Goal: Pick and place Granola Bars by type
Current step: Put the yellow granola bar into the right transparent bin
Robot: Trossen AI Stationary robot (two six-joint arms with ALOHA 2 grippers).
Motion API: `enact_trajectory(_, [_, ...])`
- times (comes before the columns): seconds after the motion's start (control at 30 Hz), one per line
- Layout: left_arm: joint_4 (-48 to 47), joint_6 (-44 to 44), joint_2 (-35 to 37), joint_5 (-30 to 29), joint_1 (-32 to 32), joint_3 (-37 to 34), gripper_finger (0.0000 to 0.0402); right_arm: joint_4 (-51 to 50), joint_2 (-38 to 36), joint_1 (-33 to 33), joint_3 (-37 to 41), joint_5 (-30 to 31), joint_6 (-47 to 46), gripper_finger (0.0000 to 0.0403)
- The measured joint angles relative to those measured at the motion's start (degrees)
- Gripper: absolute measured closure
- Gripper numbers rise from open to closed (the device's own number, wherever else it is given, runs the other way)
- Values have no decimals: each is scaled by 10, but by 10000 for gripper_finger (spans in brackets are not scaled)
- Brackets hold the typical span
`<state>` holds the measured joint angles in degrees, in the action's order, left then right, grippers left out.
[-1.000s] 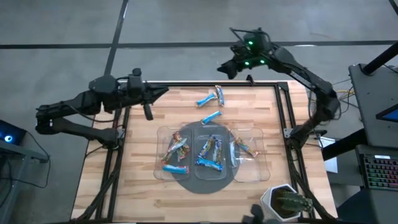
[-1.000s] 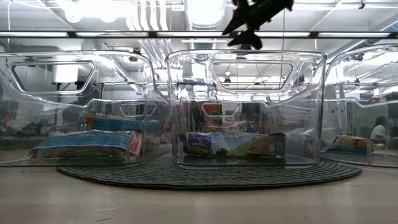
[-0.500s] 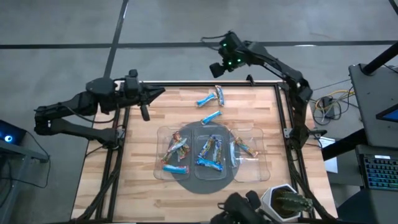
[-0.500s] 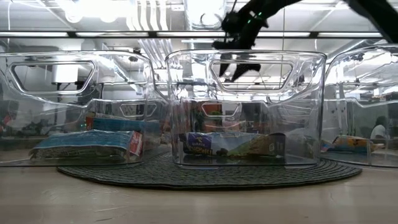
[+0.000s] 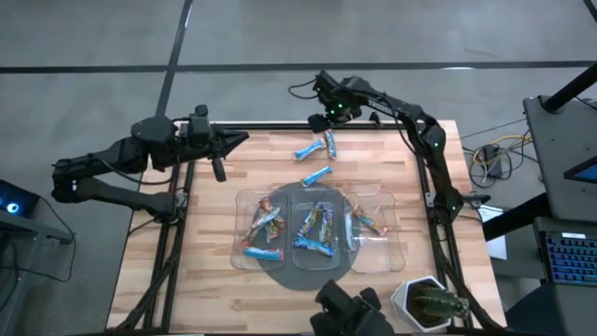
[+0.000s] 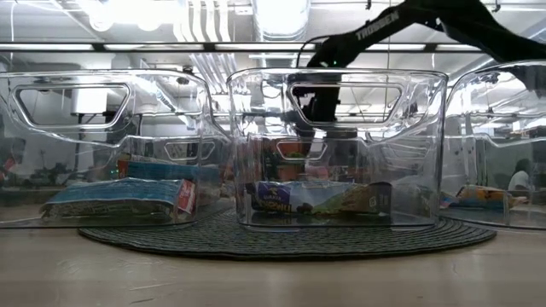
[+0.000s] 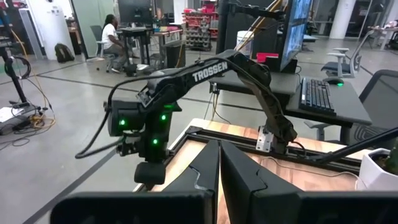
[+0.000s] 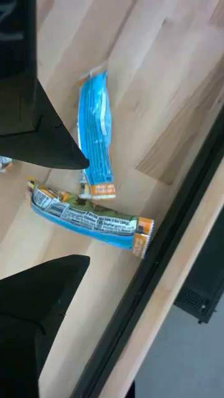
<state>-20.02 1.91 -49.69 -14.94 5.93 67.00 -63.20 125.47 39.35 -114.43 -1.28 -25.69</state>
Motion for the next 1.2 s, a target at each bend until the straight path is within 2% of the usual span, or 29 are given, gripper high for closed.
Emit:
enact_trajectory(0.57, [-7, 3, 0, 0, 0, 0, 401, 34, 55, 4, 52, 1, -2, 177])
enact_trajectory(1.07, [-7, 6, 0, 0, 0, 0, 401, 57, 87, 5, 53, -3, -5, 177])
enact_trajectory(1.2, [-7, 6, 0, 0, 0, 0, 401, 56, 92, 5, 52, -12, -7, 190])
